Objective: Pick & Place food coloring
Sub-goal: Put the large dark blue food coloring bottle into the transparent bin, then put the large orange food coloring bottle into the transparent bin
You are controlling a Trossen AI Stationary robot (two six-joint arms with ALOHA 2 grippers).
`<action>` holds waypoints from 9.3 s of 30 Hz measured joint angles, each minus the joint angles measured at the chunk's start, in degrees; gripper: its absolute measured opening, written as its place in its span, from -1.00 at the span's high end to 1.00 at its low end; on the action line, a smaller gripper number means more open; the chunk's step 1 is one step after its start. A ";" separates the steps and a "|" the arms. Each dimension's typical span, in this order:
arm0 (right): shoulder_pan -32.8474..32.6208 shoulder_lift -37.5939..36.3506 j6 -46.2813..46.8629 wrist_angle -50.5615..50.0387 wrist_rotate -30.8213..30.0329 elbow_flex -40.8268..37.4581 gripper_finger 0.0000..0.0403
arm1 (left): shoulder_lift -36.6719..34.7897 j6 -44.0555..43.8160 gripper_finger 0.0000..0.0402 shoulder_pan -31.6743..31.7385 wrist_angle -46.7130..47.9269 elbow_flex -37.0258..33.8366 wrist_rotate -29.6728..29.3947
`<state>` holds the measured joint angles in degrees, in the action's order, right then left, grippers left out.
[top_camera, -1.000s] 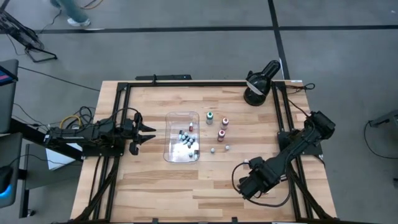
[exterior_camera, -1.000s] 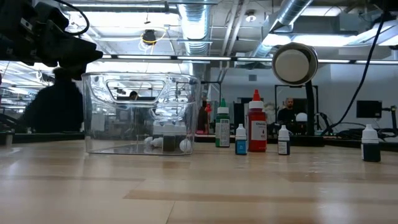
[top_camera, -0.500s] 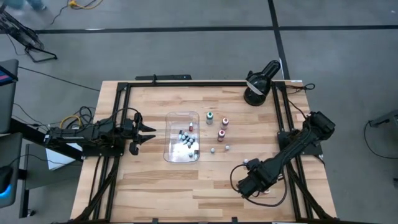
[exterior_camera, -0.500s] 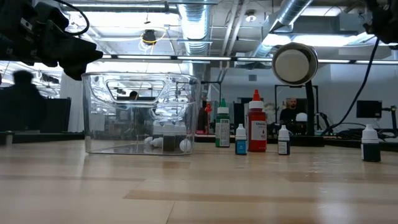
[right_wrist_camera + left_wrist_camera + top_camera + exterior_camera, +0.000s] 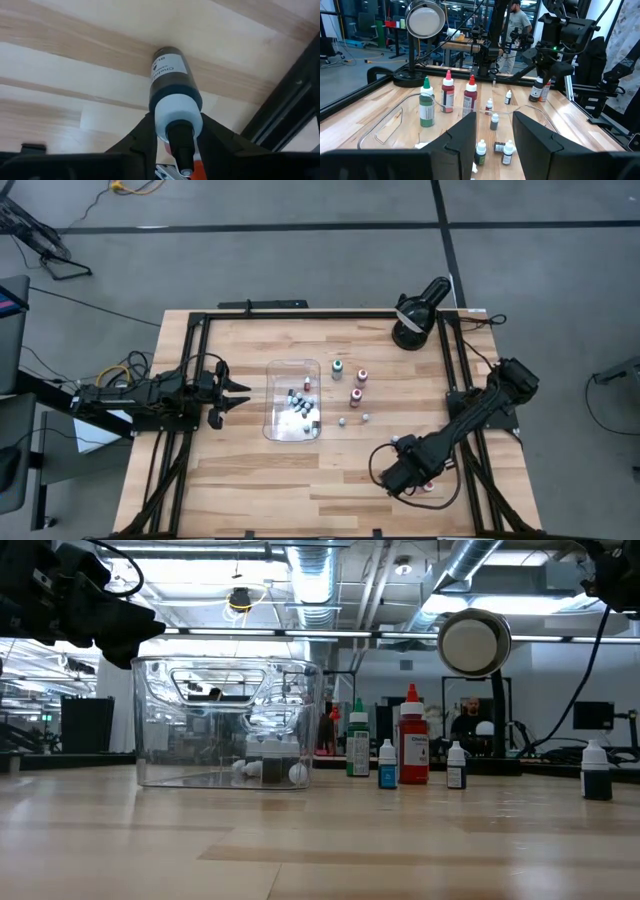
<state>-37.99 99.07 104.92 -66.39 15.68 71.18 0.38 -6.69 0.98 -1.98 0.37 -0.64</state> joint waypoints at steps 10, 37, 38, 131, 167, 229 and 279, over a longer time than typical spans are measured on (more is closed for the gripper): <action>3.28 -2.83 -6.62 6.57 -4.34 -0.15 0.49 | -0.01 0.00 0.41 0.00 0.00 -0.01 0.00; 25.35 -9.51 -43.81 44.68 -6.60 0.00 0.49 | -0.02 -0.01 0.41 -0.01 0.00 -0.01 0.00; 26.07 -10.35 -45.43 45.71 -6.62 0.00 0.49 | -0.01 -0.01 0.41 0.00 0.00 -0.01 0.00; 41.37 30.36 -121.62 -23.67 -16.09 62.51 0.49 | 0.00 -0.01 0.41 -0.01 0.00 0.01 -0.02; 42.51 36.26 -116.91 -22.02 -17.53 62.56 0.49 | -0.02 -0.01 0.41 0.01 -0.02 -0.01 -0.03; 44.14 40.04 -116.93 -17.93 -21.60 63.70 -0.13 | 0.00 0.01 0.41 0.01 0.00 -0.01 0.00; 34.93 11.94 -74.14 -19.58 -15.79 43.93 0.90 | -0.01 0.00 0.41 0.01 0.00 -0.01 -0.04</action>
<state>-3.06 111.01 30.77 -85.97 -0.10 115.11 0.37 -6.69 0.99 -1.98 0.36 -0.69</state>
